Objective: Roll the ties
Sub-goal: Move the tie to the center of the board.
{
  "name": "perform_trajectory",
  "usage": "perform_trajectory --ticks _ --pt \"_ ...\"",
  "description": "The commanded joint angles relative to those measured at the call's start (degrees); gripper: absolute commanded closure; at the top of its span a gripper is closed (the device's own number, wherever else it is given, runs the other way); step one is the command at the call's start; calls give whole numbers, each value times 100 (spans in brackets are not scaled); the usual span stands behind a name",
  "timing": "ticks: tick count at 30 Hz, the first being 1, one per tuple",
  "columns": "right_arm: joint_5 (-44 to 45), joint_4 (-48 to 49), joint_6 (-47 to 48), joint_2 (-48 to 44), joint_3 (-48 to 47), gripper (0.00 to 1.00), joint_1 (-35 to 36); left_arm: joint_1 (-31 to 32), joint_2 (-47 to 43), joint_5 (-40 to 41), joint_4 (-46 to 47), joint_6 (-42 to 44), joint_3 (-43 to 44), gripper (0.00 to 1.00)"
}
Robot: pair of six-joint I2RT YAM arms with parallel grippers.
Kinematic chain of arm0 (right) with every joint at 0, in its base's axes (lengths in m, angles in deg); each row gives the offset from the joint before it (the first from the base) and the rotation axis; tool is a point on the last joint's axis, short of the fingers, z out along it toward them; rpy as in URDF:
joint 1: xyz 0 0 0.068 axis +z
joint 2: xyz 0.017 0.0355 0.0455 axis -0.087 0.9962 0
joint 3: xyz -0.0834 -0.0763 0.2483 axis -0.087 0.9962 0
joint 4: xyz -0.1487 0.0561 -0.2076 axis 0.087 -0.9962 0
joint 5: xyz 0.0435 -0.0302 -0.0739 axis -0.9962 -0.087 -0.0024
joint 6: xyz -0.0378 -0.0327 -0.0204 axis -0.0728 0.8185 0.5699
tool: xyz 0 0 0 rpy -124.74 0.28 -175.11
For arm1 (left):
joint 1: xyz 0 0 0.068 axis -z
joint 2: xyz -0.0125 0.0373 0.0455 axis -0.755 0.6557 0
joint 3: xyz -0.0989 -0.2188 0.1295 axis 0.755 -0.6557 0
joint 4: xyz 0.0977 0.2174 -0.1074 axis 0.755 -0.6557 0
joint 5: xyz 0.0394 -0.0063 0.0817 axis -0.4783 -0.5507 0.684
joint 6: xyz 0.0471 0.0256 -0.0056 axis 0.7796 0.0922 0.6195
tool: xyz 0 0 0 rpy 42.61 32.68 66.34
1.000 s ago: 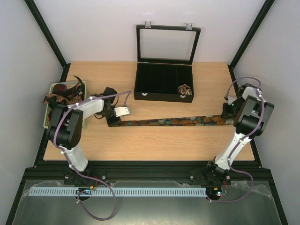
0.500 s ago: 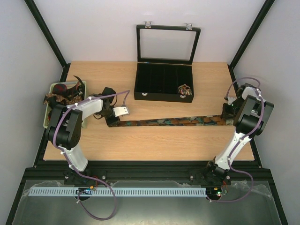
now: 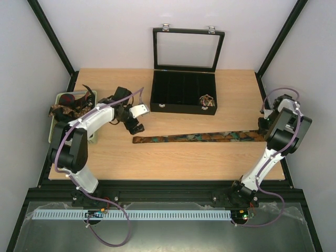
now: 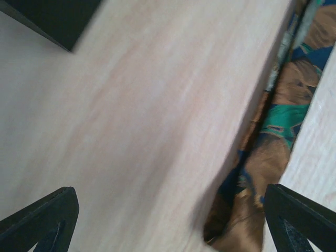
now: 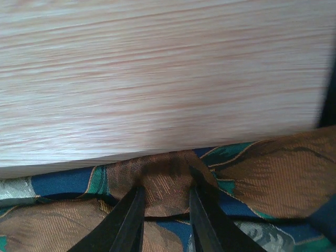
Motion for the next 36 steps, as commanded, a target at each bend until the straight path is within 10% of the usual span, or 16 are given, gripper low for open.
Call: perform_trajectory --ticks 1,10,13,17,25,36 --pt "459 -47 171 277 -357 75 -319 -74 -455 168 559 -728 237 1" --pt "-1845 -764 657 -777 -623 47 29 -786 -739 471 1477 -3403 755 1" --pt "-2463 -927 819 -1049 -487 42 384 -1145 -186 -1289 286 -2736 1411 1" --pt "-2920 -903 1280 -1549 236 41 1138 -1241 -510 -1467 677 -2585 952 1" --pt "-2585 -474 2370 -1908 1658 41 2459 -1099 -1219 -1611 1299 -2017 -183 1" --pt "-1417 188 3533 -1692 2257 43 2527 -778 -1292 -1301 1191 -1653 -362 1"
